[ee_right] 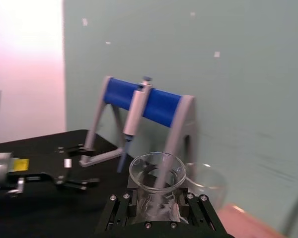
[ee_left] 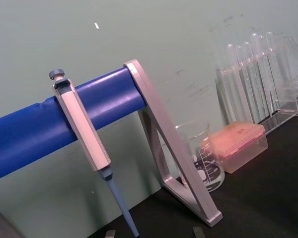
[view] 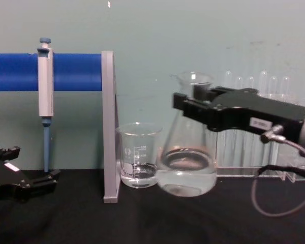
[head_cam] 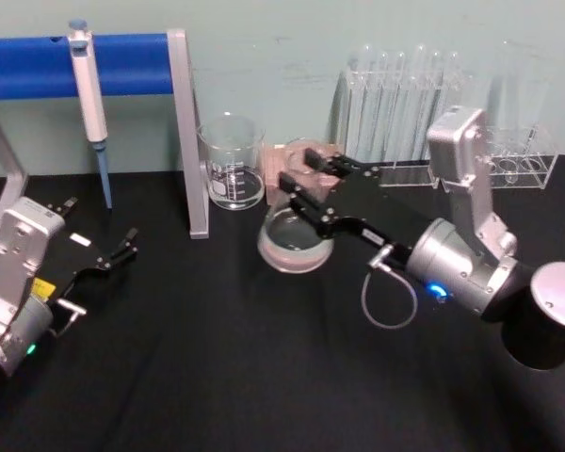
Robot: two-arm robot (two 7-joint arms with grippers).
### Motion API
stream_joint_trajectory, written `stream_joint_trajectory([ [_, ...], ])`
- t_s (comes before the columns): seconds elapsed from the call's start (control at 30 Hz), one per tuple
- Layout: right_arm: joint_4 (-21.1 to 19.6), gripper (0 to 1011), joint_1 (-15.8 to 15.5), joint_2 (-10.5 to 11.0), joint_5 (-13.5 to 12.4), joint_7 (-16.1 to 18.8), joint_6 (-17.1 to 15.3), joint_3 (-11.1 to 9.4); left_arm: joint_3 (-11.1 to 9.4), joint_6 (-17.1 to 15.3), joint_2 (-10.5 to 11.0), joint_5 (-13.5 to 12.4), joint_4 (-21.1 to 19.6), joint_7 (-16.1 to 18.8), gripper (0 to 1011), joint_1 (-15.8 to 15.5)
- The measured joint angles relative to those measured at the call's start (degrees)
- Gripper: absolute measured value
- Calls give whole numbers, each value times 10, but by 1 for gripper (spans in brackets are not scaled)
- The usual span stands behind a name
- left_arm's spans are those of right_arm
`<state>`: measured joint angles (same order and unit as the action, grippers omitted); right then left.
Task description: Grasp the erlenmeyer flask with one hand, shake it three times, then place it back.
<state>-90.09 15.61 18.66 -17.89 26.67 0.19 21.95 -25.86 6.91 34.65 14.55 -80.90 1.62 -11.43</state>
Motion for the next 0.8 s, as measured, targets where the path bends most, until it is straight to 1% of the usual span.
stream_joint_trajectory([
  [0.03, 2, 449, 2, 0, -1, 3, 0, 3, 0, 0, 0, 0, 0, 0, 1001, 0],
  [0.13, 15, 449, 18, -1, -11, 25, 3, 22, 0, 0, 0, 0, 0, 0, 1001, 0],
  [0.17, 15, 449, 18, -1, -11, 25, 3, 22, 0, 0, 0, 0, 0, 0, 1001, 0],
  [0.2, 19, 449, 23, -1, -15, 34, 3, 28, 0, 0, 0, 0, 0, 0, 1001, 0],
  [0.3, 28, 450, 32, 0, -23, 47, 5, 38, 0, 0, 0, 0, 0, 0, 1001, 0],
  [0.57, 37, 449, 43, 7, -37, 59, 8, 51, 0, 0, 0, 0, 0, 0, 1001, 0],
  [0.8, 42, 449, 51, 14, -46, 60, 10, 60, 0, 0, 0, 0, 0, 0, 1001, 0],
])
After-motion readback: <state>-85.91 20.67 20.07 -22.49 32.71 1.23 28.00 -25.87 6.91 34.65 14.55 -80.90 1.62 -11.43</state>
